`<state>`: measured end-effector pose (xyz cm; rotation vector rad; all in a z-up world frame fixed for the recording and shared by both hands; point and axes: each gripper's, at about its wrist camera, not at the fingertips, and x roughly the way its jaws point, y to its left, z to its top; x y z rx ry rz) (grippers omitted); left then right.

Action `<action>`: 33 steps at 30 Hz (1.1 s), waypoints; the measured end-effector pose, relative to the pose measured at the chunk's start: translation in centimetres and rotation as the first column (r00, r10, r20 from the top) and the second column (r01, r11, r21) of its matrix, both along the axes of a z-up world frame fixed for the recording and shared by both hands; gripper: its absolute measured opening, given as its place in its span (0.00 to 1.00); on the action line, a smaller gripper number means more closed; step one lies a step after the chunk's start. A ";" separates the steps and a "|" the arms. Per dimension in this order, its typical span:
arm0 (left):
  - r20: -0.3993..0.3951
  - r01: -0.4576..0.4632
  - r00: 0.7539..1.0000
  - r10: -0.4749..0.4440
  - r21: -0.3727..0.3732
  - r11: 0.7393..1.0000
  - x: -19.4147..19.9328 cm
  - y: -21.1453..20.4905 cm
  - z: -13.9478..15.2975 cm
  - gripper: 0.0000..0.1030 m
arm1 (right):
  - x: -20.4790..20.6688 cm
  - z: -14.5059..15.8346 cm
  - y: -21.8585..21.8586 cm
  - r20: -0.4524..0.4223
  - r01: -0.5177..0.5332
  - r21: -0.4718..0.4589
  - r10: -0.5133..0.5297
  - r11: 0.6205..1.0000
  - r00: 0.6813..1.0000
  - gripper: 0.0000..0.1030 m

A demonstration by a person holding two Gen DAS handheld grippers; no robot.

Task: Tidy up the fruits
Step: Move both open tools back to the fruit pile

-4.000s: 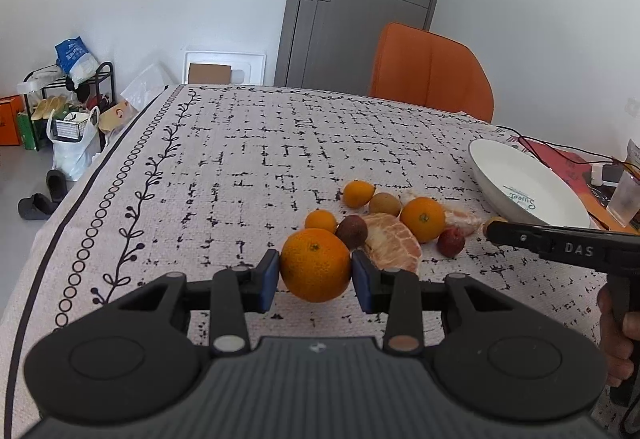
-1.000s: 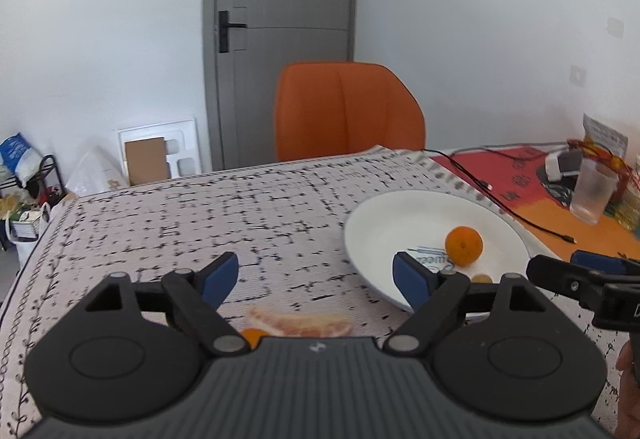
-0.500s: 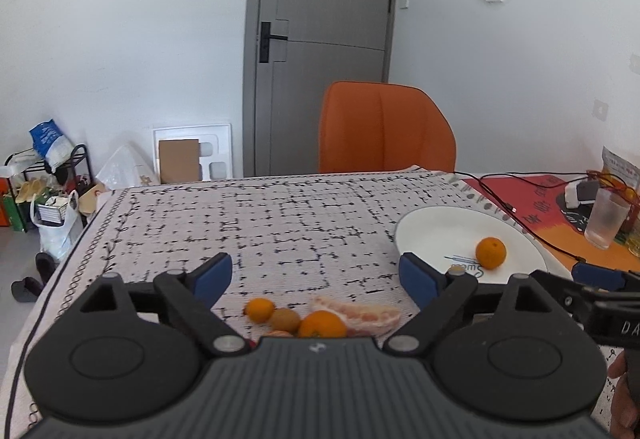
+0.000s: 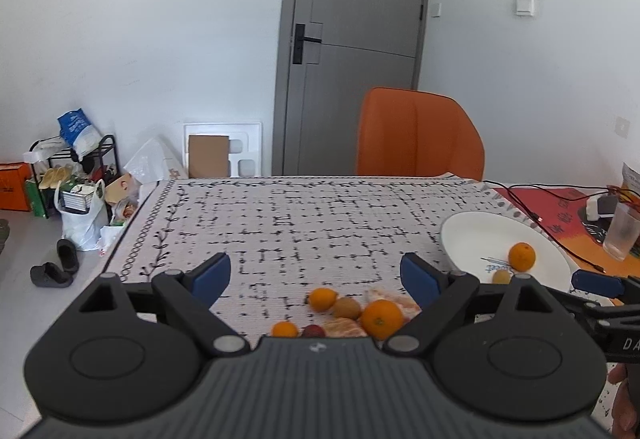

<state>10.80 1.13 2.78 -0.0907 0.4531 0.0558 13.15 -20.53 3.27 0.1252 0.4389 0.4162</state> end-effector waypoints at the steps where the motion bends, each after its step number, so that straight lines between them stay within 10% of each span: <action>1: 0.000 -0.002 1.000 0.002 0.001 1.000 -0.1 0.2 0.0 0.88 | 0.0 0.0 0.2 -0.002 -0.004 -0.001 0.004 1.000 1.000 1.00; 29: -0.103 -0.007 0.995 0.003 -0.043 0.999 0.8 4.0 -3.7 0.97 | 1.2 -2.2 4.1 -0.103 -0.166 -0.032 0.162 0.986 0.981 0.99; 33: -0.107 -0.012 0.994 0.006 -0.061 0.998 1.2 4.5 -4.5 0.95 | 1.7 -2.7 4.8 -0.107 -0.180 -0.056 0.173 0.982 0.979 0.82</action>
